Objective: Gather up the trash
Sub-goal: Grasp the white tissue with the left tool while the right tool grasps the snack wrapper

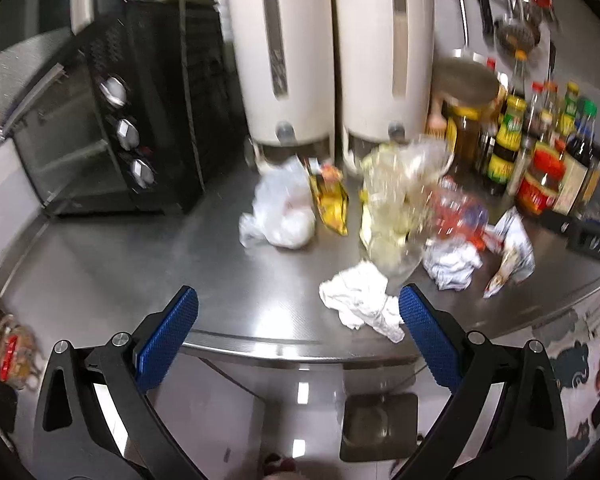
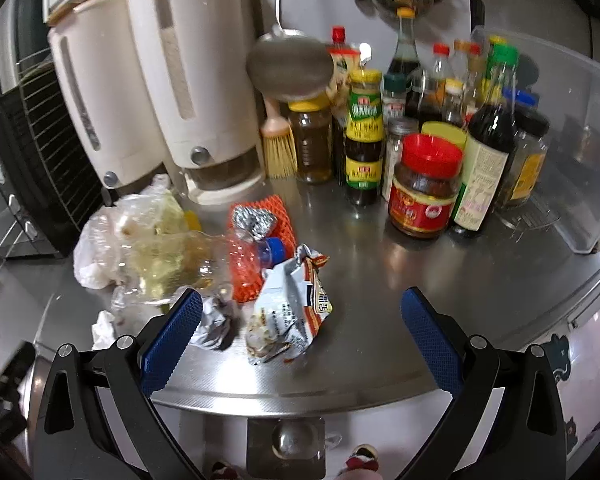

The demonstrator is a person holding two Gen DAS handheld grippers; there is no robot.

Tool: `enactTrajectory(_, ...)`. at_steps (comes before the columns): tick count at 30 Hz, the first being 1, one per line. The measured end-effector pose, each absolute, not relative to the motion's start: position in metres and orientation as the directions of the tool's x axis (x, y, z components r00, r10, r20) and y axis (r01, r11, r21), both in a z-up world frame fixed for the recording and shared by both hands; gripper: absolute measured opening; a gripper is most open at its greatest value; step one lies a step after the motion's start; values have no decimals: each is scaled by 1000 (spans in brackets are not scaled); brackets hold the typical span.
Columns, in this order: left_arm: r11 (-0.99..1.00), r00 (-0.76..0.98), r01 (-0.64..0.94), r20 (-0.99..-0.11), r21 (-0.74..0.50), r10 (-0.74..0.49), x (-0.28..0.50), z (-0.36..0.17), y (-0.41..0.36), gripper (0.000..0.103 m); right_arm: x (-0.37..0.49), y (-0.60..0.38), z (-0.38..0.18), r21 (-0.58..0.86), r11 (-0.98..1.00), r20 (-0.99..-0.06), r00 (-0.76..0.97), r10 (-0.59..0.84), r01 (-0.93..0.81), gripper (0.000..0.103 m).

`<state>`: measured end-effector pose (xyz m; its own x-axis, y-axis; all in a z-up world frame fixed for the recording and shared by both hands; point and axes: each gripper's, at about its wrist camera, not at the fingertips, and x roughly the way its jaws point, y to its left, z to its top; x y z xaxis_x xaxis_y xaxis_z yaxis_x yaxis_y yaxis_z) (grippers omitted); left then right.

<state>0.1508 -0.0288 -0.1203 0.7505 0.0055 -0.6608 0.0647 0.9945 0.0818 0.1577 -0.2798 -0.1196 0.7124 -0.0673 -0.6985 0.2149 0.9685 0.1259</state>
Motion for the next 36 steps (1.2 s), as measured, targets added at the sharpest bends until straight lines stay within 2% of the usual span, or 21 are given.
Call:
enactTrajectory(3,995,725,79,-689,61,-15,165,-135,-39,95,168,-288,-129,167,965,-718,696,-20,200,98)
enactTrajectory(7,993,695,108,-718,57,-34,180,-151,-54,93,184,-295,-146,197,960,-757,653,21,197,85)
enactTrajectory(11,990,662,132,-748,55,-47,193,-166,-65,88,193,-292,-158,183,964,-780,626,23,193,83)
enactTrajectory(14,990,629,139,-775,37,-59,201,-176,-70,77,200,-293,-168,175,965,-792,610,21,194,79)
enactTrajectory(16,990,612,141,-788,24,-68,206,-182,-69,65,205,-293,-174,188,966,-795,605,42,180,75)
enactTrajectory(17,990,601,141,-796,15,-73,208,-185,-68,62,206,-292,-175,193,965,-795,605,49,175,69)
enactTrajectory(18,990,592,143,-802,7,-80,210,-188,-66,54,206,-291,-176,201,966,-793,606,62,164,63)
enactTrajectory(22,989,565,144,-819,-23,-102,212,-196,-62,30,204,-287,-176,198,969,-796,600,73,145,57)
enactTrajectory(24,989,563,143,-819,-34,-110,211,-197,-59,24,201,-288,-176,220,967,-793,601,99,130,53)
enactTrajectory(30,990,586,142,-805,-18,-99,200,-189,-58,15,183,-288,-172,217,969,-774,626,96,121,39)
enactTrajectory(36,992,617,127,-783,0,-79,176,-172,-51,14,158,-287,-163,219,972,-745,657,111,85,38)
